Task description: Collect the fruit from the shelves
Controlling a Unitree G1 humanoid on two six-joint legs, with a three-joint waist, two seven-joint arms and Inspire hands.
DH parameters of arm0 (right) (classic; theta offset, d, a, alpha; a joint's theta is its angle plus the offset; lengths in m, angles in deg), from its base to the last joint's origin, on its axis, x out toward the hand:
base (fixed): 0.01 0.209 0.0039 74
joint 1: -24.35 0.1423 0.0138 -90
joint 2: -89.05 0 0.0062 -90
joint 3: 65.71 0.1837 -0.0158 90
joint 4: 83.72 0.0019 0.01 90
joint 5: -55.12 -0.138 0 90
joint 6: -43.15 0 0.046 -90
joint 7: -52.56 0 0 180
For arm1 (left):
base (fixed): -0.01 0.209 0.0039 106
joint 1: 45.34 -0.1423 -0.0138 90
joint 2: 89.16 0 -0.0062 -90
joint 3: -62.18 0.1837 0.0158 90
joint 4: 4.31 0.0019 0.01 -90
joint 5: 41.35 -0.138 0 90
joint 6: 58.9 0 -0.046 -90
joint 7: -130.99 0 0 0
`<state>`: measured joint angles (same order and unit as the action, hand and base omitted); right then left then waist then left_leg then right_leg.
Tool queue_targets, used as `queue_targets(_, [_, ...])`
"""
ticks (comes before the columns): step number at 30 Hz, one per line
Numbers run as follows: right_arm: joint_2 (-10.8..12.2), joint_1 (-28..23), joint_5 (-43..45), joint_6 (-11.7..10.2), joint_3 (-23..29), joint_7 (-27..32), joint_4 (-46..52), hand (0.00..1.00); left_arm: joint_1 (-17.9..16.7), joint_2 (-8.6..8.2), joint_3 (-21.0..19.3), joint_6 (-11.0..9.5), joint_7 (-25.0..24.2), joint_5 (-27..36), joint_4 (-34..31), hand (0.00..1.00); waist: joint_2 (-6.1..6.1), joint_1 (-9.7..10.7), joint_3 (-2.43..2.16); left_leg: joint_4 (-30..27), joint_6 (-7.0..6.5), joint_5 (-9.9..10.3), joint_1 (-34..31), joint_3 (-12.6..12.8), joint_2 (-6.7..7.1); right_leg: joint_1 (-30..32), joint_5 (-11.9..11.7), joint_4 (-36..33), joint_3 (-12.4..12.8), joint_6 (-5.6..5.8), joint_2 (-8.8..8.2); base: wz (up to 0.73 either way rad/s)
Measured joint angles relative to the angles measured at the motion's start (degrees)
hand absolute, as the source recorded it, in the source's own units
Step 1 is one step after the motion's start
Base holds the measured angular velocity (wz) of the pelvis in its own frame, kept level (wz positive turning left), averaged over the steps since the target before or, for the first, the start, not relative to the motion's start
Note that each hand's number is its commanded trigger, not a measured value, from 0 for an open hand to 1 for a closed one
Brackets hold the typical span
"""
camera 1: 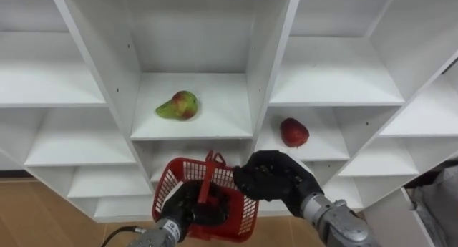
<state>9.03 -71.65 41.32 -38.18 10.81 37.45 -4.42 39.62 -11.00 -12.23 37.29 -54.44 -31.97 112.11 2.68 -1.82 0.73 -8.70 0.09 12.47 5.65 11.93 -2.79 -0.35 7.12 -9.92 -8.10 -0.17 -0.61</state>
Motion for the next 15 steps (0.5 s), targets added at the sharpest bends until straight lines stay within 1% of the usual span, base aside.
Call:
queue_targets(6, [0.22, 0.80, -6.55, -0.10, -1.28, 0.02, -3.39, 1.00, -0.03, 0.64, 0.46, 0.13, -0.12, 0.07, 0.00, 1.00, -0.09, 0.02, 0.00, -0.04, 0.00, 0.00, -0.01, -0.37, 0.03, -0.20, 0.00, -0.09, -0.54, -0.01, -0.08, 0.03])
queue_targets(8, [0.24, 1.12, -6.76, -0.28, -1.73, 0.10, -5.48, 1.00, -0.02, 1.04, 1.01, 0.14, -0.18, 0.07, 0.00, 1.00, -0.17, -0.02, -0.04, -0.04, 0.00, 0.00, 0.00, -0.61, 0.02, -0.29, 0.00, -0.09, -0.71, -0.01, -0.07, 0.04])
queue_targets(10, [0.23, 1.19, -6.75, -0.39, -2.00, 0.12, -7.00, 1.00, -0.02, 1.04, 1.38, 0.14, -0.25, 0.06, 0.00, 1.00, -0.23, 0.01, -0.04, -0.04, 0.00, 0.00, -0.05, -1.09, 0.05, -0.34, 0.00, -0.08, -0.93, 0.00, -0.10, 0.06])
queue_targets(15, [0.35, 1.42, -6.75, -0.40, -2.34, 0.12, -8.56, 1.00, -0.01, 0.99, 1.61, 0.14, -0.75, 0.06, 0.00, 1.00, -0.30, 0.02, -0.02, -0.02, 0.00, 0.00, -0.08, -1.18, 0.04, -0.39, 0.00, -0.07, -1.30, 0.00, -0.13, 0.01])
